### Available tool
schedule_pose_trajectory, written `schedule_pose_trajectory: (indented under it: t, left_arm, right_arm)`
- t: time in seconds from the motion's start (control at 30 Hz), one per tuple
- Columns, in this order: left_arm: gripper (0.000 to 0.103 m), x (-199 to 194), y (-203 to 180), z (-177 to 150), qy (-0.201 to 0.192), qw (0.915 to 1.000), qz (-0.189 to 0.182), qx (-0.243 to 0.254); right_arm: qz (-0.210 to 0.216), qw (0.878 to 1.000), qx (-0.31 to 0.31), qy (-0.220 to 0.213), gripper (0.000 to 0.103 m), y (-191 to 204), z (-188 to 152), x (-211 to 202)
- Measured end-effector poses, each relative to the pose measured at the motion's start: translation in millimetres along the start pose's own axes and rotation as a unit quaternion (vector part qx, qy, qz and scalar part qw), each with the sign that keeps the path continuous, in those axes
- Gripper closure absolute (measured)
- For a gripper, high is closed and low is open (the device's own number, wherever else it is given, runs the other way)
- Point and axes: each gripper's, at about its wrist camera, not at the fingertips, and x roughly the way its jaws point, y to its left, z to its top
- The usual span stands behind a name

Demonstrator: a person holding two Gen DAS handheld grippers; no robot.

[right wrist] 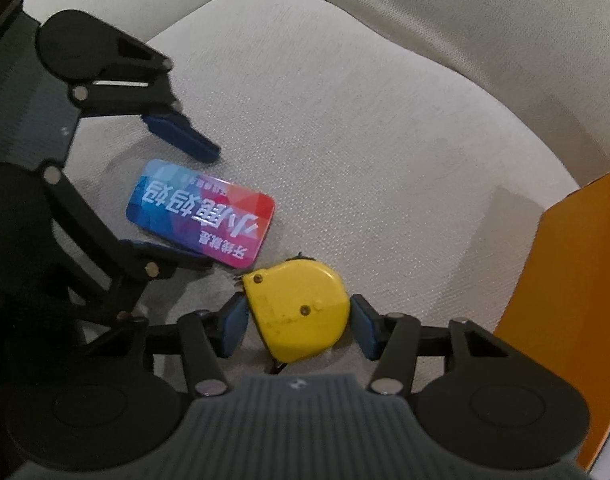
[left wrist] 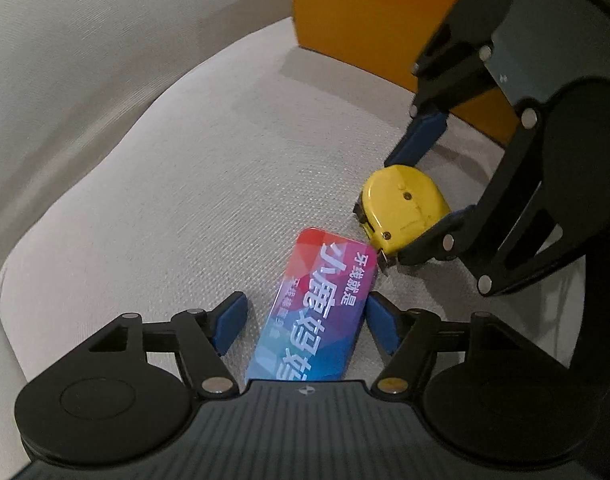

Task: Organize rigid objects
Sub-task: 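Grasp the blue-red tin with the left tool while the right tool grasps the yellow tape measure, then carry the tin with the left tool while the right tool carries the tape measure into the box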

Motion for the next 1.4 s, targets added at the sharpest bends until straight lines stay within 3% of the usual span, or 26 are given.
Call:
schedule_pose_trajectory:
  t: [0.17,0.27,0.5,0.7,0.83,1.13,1.3,1.4]
  left_arm:
    - [0.043,-2,0,1,0.002,0.9999,-0.005,-0.015]
    - [0.046,-3,-6,1,0.009,0.9994,0.013,-0.029]
    - [0.050,-15,-7,-4,0.008,0.9893,0.050,-0.137]
    - [0.050,-51,-10,-15,-0.043,0.9753,0.073,-0.204]
    - [0.050,-86,-22,-11,-0.072,0.9713,0.087,-0.210]
    - [0.050,-154,-68,57,-0.143,0.9789,0.095,-0.110]
    - [0.050,-164,-119,107,-0.156,0.9843,0.081,-0.009]
    - [0.050,-154,-156,132,-0.154,0.9830,0.081,0.058]
  right_arm:
    - [0.000,1.000,0.004,-0.004,0.047,1,-4,2]
    - [-0.001,1.000,0.015,-0.002,0.047,2,-6,0]
    - [0.010,0.999,0.045,-0.023,0.047,4,-19,-18]
    - [0.011,0.996,0.054,-0.063,0.047,6,-34,-53]
    - [0.006,0.993,0.061,-0.101,0.047,3,-49,-87]
    - [-0.025,0.983,0.076,-0.166,0.047,-29,-100,-171]
    - [-0.052,0.979,0.104,-0.165,0.047,-67,-147,-195]
    - [-0.080,0.979,0.113,-0.147,0.047,-94,-170,-199]
